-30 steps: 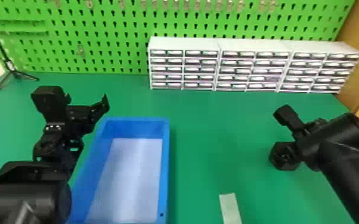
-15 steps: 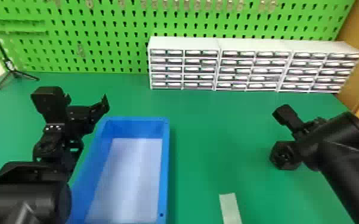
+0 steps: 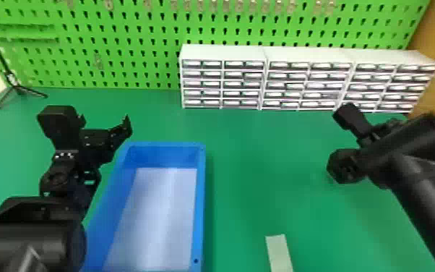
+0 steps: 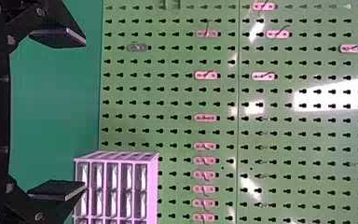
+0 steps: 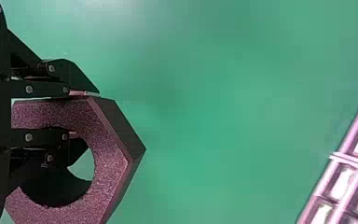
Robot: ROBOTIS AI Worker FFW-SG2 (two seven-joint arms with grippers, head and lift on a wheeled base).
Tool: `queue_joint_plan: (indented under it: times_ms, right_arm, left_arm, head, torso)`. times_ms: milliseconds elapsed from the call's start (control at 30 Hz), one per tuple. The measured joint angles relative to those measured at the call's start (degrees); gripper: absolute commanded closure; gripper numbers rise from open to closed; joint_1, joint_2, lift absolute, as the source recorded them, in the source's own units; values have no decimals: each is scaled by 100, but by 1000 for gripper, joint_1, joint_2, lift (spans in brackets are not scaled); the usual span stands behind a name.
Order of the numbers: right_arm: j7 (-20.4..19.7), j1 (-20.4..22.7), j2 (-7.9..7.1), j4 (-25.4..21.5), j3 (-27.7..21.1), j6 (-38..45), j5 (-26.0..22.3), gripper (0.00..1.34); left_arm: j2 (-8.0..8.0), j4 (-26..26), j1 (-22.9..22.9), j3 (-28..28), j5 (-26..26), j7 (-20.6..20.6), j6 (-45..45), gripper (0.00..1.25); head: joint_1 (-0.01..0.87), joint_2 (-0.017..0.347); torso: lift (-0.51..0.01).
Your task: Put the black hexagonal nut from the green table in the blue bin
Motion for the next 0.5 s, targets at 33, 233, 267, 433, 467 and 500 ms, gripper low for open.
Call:
queue_joint_plan:
  times_ms: [33,233,267,433,467,500]
  right_arm:
    - [11,-17,-7,-73,2,12,4,995]
    - [14,-106,-18,-465,-32,39,-68,995]
    - [12,-125,-17,-520,-41,37,-107,995]
    - [6,-278,-3,-834,-32,7,-354,995]
    - [6,-309,0,-885,-17,4,-400,995]
    - [6,-339,3,-933,-1,2,-452,995]
  left_arm:
    - [0,0,1,2,0,0,0,197]
    - [0,0,9,8,0,-2,0,197]
    - [0,0,9,8,0,-2,0,197]
    - [0,0,5,8,0,-4,-1,197]
    - [0,0,2,8,0,-5,-1,197]
    - [0,0,-1,8,-1,-5,-1,197]
  head:
    - [686,28]
    - [686,28]
    - [686,28]
    - [686,28]
    - [686,28]
    - [686,28]
  torso:
    - [-96]
    - [-96]
    - [-96]
    - [-96]
    - [-96]
    - [-96]
